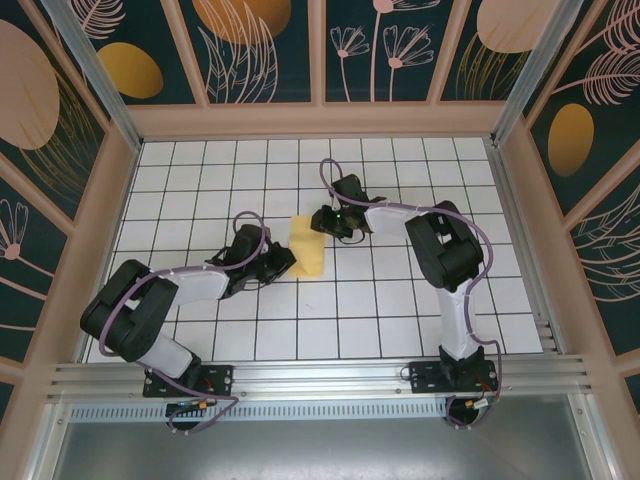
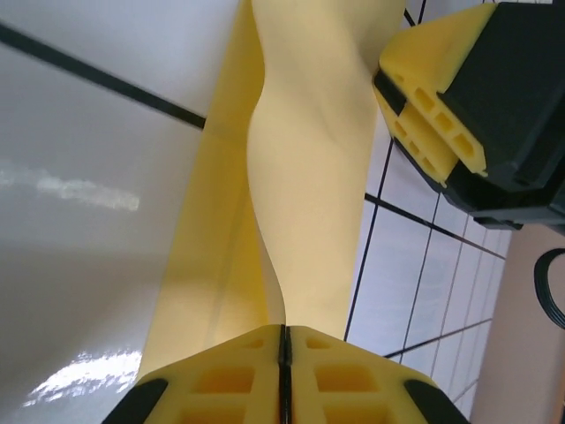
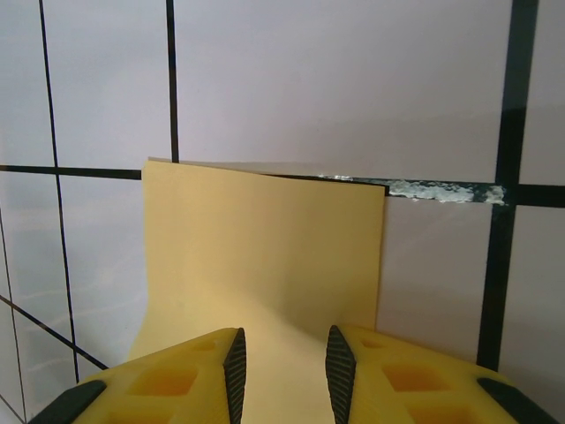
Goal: Fold a paper plane with a square sheet of paper (pick it up from the middle)
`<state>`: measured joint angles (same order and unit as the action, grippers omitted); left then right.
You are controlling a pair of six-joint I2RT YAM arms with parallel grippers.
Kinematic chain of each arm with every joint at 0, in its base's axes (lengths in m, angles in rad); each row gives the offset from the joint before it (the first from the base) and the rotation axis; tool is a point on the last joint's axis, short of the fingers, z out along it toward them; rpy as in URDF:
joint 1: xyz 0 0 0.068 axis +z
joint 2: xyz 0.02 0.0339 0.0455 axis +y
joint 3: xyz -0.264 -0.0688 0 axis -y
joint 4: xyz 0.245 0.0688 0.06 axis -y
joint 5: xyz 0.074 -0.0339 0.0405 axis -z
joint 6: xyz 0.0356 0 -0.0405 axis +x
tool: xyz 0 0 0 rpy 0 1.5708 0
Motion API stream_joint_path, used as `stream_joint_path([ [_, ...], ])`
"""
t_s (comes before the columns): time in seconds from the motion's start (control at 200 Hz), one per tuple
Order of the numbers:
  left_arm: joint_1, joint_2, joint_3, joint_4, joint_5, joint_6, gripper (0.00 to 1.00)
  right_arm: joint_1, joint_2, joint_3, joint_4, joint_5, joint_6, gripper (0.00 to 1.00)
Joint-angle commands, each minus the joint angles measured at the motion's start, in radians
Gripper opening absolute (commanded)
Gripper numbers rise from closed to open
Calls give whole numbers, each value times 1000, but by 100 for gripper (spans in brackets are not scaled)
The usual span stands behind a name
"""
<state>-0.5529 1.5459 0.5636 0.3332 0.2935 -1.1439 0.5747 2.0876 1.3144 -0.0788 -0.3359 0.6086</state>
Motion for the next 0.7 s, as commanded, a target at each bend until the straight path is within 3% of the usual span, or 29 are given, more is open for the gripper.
stream_joint_path([
  [0.0,-8,27,43,-124,-45,70,9,-12,49,-45,-100,34,2,33],
  [0.27,-19,33,72,-110,-11,77,12,-12,53,-50,-97,31,2,33],
  [0.696,-21,40,134,6,67,59,32,-13,56,-50,-98,35,3,33],
])
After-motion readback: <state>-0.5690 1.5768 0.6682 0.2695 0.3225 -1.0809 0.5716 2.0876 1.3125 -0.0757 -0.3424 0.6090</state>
